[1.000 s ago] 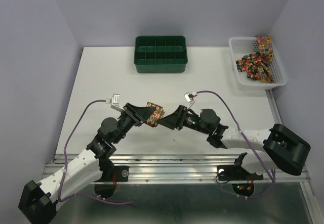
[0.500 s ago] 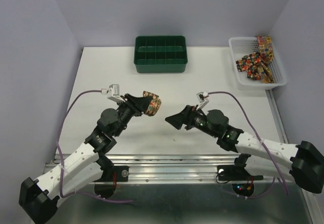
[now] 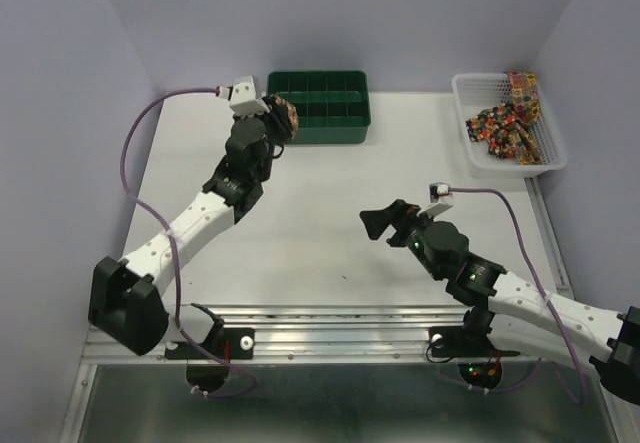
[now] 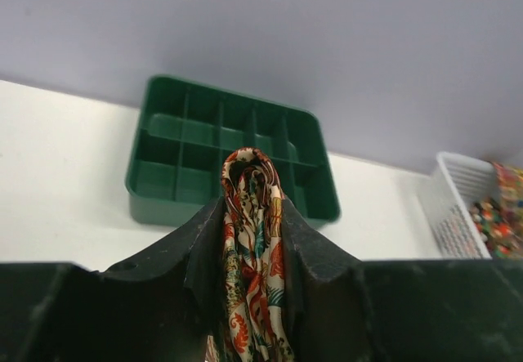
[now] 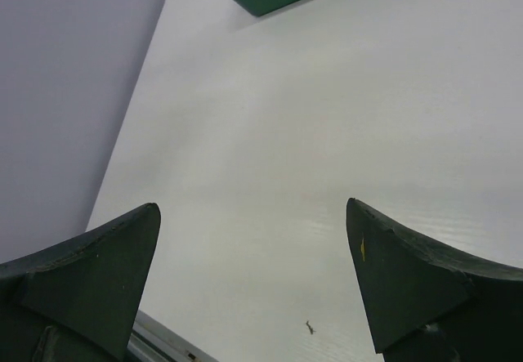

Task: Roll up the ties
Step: Place the rolled tie into the container

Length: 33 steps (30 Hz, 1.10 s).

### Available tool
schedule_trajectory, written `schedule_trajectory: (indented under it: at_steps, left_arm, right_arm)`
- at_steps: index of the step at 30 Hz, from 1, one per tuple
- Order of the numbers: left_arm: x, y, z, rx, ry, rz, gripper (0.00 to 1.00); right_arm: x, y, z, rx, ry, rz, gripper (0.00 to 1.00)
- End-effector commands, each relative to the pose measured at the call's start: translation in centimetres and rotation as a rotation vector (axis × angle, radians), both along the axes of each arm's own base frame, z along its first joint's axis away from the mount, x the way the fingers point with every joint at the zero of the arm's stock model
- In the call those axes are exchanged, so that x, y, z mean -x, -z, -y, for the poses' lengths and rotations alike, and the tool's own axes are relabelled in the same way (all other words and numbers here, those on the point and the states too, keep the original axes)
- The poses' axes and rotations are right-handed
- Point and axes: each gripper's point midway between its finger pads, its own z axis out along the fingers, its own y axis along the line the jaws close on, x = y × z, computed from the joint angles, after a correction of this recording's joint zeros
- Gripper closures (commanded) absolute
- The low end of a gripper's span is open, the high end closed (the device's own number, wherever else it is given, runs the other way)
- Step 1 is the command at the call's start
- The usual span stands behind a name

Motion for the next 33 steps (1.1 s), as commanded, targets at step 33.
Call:
schedule_trajectory:
  at_steps: [33]
  left_arm:
    - [-25.7,9.5,-3.8,-0.094,-0.126,-0.015,1.00]
  right_arm:
    - [-2.2,-2.0,7.0,0.094,0.344,0.096,0.00]
